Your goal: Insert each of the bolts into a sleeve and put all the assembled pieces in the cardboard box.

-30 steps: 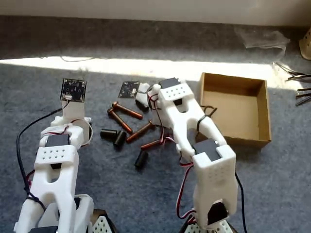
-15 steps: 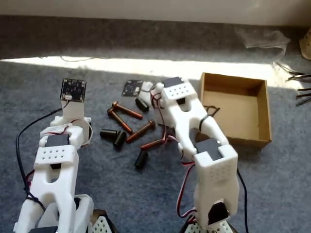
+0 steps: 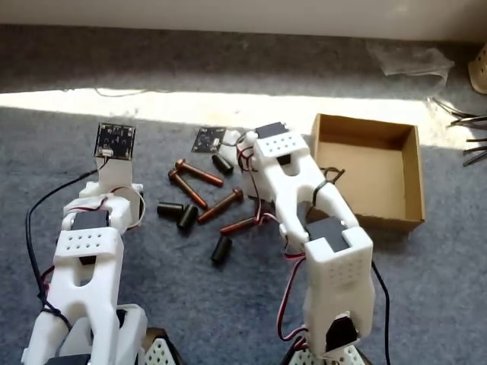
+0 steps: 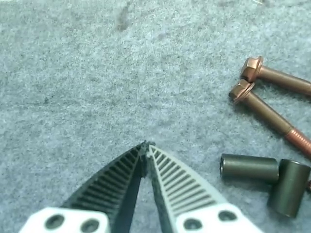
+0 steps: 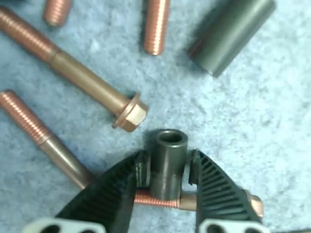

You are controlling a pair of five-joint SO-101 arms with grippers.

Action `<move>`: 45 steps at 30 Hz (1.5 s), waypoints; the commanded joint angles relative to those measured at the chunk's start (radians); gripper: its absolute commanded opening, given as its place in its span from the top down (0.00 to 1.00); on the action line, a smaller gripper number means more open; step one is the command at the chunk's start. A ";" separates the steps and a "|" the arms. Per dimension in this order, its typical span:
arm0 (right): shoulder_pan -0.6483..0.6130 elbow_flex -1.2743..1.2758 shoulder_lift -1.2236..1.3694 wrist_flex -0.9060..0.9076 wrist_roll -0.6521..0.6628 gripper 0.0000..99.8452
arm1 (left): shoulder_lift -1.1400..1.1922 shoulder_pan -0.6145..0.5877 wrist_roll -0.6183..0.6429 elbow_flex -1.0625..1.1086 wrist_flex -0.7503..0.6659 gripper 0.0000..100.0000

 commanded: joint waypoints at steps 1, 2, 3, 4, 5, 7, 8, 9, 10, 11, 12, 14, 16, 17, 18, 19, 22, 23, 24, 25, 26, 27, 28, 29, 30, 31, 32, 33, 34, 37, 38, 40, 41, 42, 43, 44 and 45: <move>0.004 -0.002 -0.008 -0.016 -0.011 0.87 | -0.001 -0.007 -0.003 -0.002 -0.018 1.00; 0.004 -0.002 -0.008 -0.016 -0.011 0.89 | -0.001 -0.007 -0.003 -0.002 -0.018 1.00; 0.005 -0.002 -0.008 -0.016 -0.011 0.92 | -0.001 -0.007 -0.003 -0.002 -0.018 1.00; 0.005 -0.002 -0.010 -0.016 -0.011 0.97 | -0.001 -0.007 -0.003 -0.002 -0.018 1.00; 0.005 -0.008 -0.010 -0.010 -0.012 1.00 | -0.001 -0.007 -0.003 -0.002 -0.018 1.00; 0.008 -0.008 -0.016 -0.005 -0.012 0.99 | -0.001 -0.007 -0.003 -0.001 -0.018 1.00; 0.008 -0.012 -0.016 0.007 -0.015 1.00 | -0.001 -0.007 -0.003 0.004 -0.020 1.00; 0.008 -0.025 -0.018 0.012 -0.032 1.00 | -0.001 -0.007 -0.003 0.004 -0.020 1.00; 0.007 -0.056 -0.018 0.022 -0.057 1.00 | -0.001 -0.007 -0.003 0.005 -0.020 1.00; 0.005 -0.093 -0.018 0.031 -0.086 1.00 | -0.001 -0.007 -0.003 0.005 -0.021 1.00; 0.005 -0.128 -0.016 0.050 -0.115 1.00 | -0.001 -0.007 -0.003 0.005 -0.021 1.00; 0.008 -0.199 -0.016 0.094 -0.163 1.00 | -0.001 -0.007 -0.003 0.005 -0.021 1.00; 0.008 -0.282 -0.016 0.145 -0.198 1.00 | -0.001 -0.007 -0.003 0.005 -0.021 1.00; 0.008 -0.323 -0.016 0.176 -0.219 1.00 | -0.001 -0.007 -0.003 0.005 -0.021 1.00; 0.008 -0.364 -0.016 0.206 -0.245 1.00 | -0.001 -0.007 -0.003 0.005 -0.021 1.00; 0.008 -0.407 -0.016 0.236 -0.276 1.00 | -0.001 -0.007 -0.003 0.005 -0.021 1.00; 0.007 -0.535 -0.016 0.348 -0.368 1.00 | -0.001 -0.007 -0.003 0.005 -0.021 1.00; 0.005 -0.576 -0.016 0.390 -0.390 1.00 | -0.001 -0.007 -0.003 0.005 -0.021 1.00; 0.004 -0.616 -0.016 0.433 -0.410 1.00 | -0.001 -0.007 -0.003 0.005 -0.021 1.00; 0.004 -0.654 -0.016 0.475 -0.425 1.00 | -0.001 -0.007 -0.003 0.005 -0.021 1.00; 0.002 -0.691 -0.016 0.515 -0.437 1.00 | -0.001 -0.007 -0.003 0.005 -0.021 1.00; 0.002 -0.723 -0.016 0.550 -0.446 1.00 | -0.001 -0.007 -0.003 0.005 -0.021 1.00; 0.002 -0.751 -0.016 0.578 -0.446 1.00 | -0.001 -0.007 -0.003 0.005 -0.021 1.00; 0.002 -0.774 -0.016 0.585 -0.450 1.00 | -0.001 -0.007 -0.003 0.005 -0.021 1.00; 0.005 -0.792 -0.016 0.587 -0.465 1.00 | -0.001 -0.007 -0.003 0.005 -0.021 1.00; 0.008 -0.803 -0.016 0.587 -0.485 1.00 | -0.001 -0.007 -0.003 0.005 -0.021 1.00; 0.008 -0.803 -0.015 0.587 -0.496 1.00 | -0.001 -0.007 -0.003 0.005 -0.021 1.00; 0.008 -0.792 -0.013 0.587 -0.497 1.00 | -0.001 -0.007 -0.003 0.005 -0.021 1.00; 0.007 -0.776 -0.016 0.587 -0.499 1.00 | -0.001 -0.007 -0.003 0.005 -0.021 1.00; -0.004 -0.751 -0.018 0.587 -0.502 1.00 | -0.001 -0.007 -0.003 0.005 -0.021 1.00; -0.010 -0.748 -0.018 0.588 -0.502 1.00 | -0.001 -0.007 -0.003 0.005 -0.021 1.00; -0.021 -0.750 -0.021 0.588 -0.502 1.00 | -0.001 -0.007 -0.003 0.007 -0.021 1.00; -0.025 -0.750 -0.033 0.588 -0.502 1.00 | -0.001 -0.007 -0.003 0.007 -0.021 1.00; -0.030 -0.750 -0.056 0.588 -0.502 1.00 | -0.001 -0.007 -0.003 0.007 -0.021 1.00; -0.039 -0.750 -0.085 0.588 -0.502 1.00 | -0.001 -0.007 -0.003 0.007 -0.021 1.00; -0.045 -0.750 -0.120 0.588 -0.502 1.00 | -0.001 -0.007 -0.003 0.007 -0.021 1.00; -0.051 -0.750 -0.159 0.588 -0.502 1.00 | -0.001 -0.005 -0.003 0.007 -0.021 1.00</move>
